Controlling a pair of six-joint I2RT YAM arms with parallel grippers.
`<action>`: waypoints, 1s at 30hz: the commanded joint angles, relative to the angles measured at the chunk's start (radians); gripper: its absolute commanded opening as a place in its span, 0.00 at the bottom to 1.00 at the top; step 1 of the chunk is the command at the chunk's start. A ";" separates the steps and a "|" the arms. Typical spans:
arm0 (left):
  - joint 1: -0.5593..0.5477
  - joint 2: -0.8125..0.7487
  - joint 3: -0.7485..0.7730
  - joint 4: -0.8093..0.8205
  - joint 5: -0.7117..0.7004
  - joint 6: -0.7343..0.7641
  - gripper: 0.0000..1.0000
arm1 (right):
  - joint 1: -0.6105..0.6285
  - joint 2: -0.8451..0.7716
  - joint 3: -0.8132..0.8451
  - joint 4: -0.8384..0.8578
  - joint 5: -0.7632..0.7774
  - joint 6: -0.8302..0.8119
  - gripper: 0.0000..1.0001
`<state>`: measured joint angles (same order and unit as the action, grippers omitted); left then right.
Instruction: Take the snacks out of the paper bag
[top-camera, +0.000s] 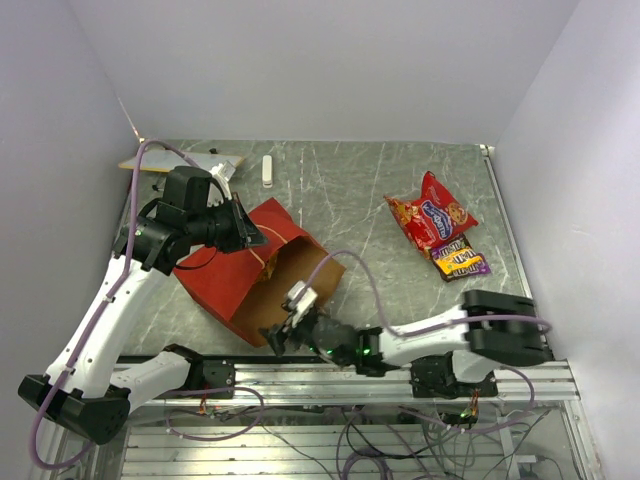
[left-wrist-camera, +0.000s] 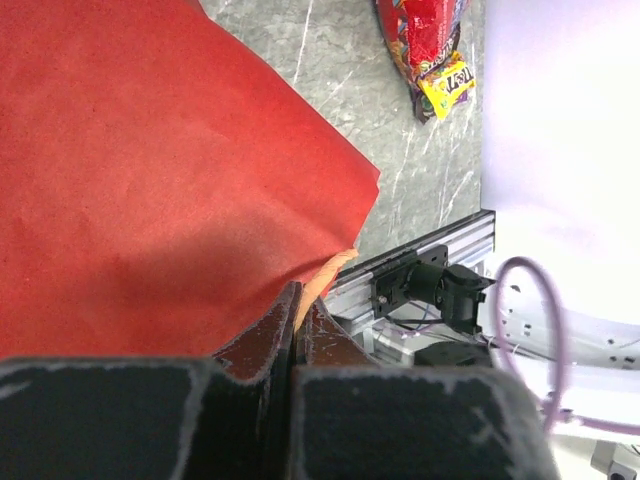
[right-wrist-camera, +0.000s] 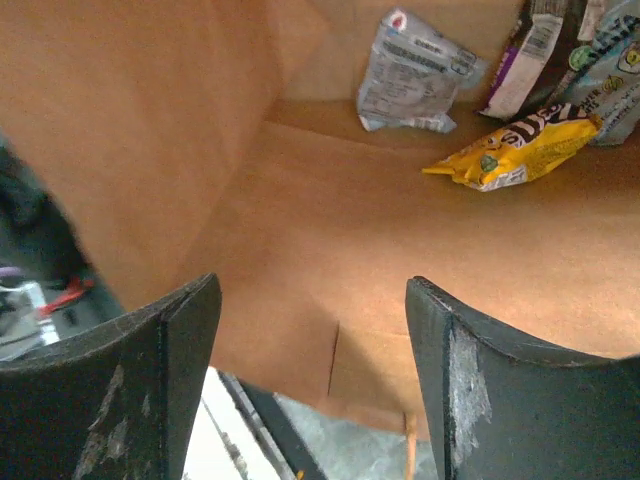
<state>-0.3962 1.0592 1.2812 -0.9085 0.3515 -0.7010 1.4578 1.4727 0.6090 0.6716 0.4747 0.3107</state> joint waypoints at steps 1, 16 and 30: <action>0.005 -0.024 0.004 0.028 0.033 -0.029 0.07 | 0.032 0.219 0.119 0.293 0.308 -0.115 0.76; 0.005 -0.052 0.000 0.064 0.033 -0.049 0.07 | -0.126 0.383 0.348 -0.242 0.345 0.308 0.85; 0.005 -0.062 -0.051 0.095 0.053 -0.078 0.07 | -0.220 0.557 0.463 -0.222 0.307 0.353 0.70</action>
<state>-0.3962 1.0180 1.2552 -0.8528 0.3794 -0.7673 1.2816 2.0018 1.0397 0.4782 0.8051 0.6010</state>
